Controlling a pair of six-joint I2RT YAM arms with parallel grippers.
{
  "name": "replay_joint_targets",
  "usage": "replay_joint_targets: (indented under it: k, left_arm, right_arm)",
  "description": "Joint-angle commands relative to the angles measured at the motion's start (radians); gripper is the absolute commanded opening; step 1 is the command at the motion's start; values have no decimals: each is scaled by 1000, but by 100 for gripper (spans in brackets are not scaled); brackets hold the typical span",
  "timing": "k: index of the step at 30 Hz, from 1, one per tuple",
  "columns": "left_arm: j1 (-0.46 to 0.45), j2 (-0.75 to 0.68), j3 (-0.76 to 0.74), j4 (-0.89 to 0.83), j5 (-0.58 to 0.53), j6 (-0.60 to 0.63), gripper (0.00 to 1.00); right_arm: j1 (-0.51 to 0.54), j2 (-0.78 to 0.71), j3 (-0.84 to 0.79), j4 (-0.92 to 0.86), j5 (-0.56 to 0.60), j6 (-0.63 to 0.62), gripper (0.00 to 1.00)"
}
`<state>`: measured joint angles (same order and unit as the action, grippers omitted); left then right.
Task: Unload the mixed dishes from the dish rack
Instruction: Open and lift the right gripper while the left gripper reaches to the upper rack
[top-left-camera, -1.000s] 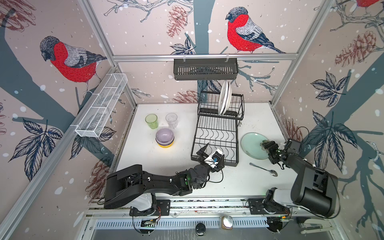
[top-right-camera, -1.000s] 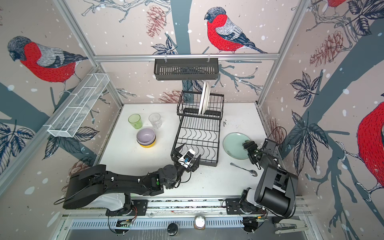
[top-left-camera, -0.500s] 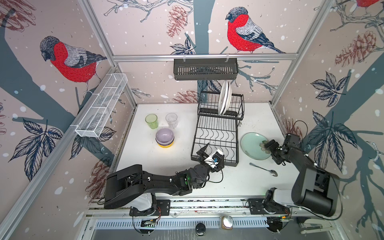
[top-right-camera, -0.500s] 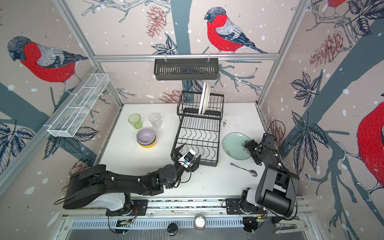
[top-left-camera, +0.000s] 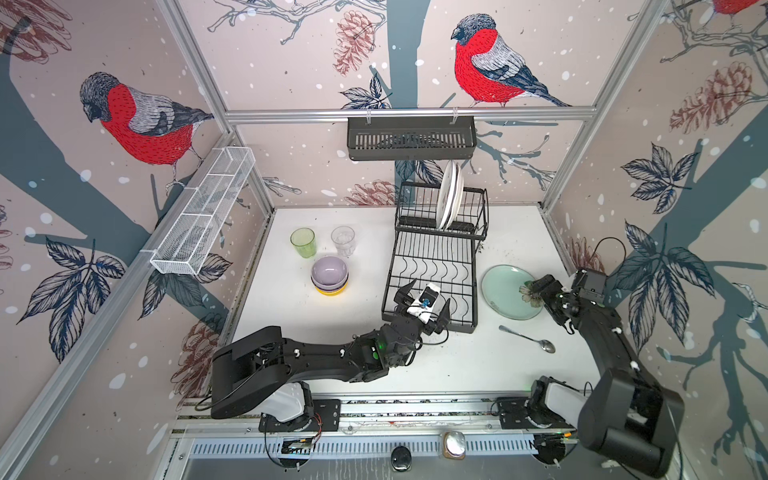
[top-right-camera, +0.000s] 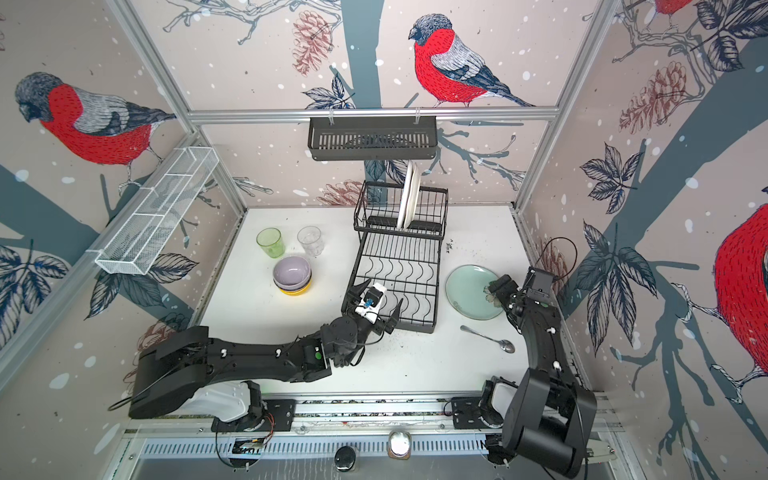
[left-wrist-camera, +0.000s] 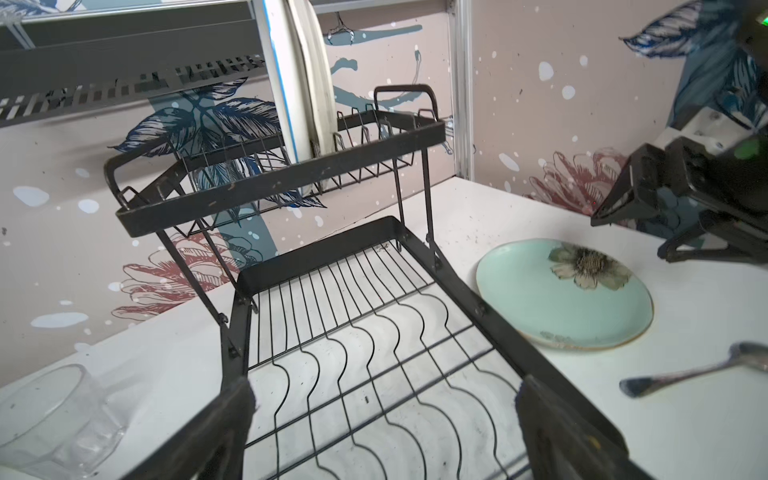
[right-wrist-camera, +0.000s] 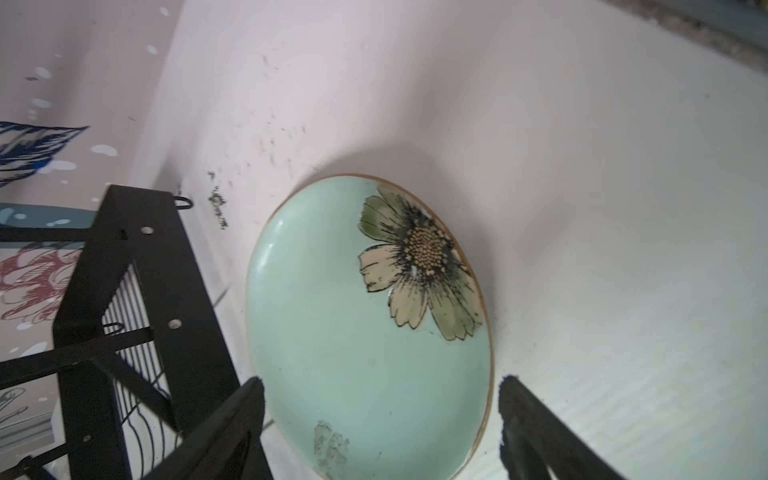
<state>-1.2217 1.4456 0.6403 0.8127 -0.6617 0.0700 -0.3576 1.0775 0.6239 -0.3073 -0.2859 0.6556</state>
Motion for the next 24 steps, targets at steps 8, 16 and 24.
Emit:
replay_joint_targets:
  k: [8,16,24]
  left_arm:
    - [53,24,150,-235,77,-264,98]
    - [164,-2,240,-374,181,-401,98]
    - [275,15,385,-489,278,-417,98]
  right_arm:
    - [72,-338,-37,111,-56,-39,92]
    - [85,-444,-103,203,-102,-53,100]
    - [85,-448,-101,205,-126,-91,99]
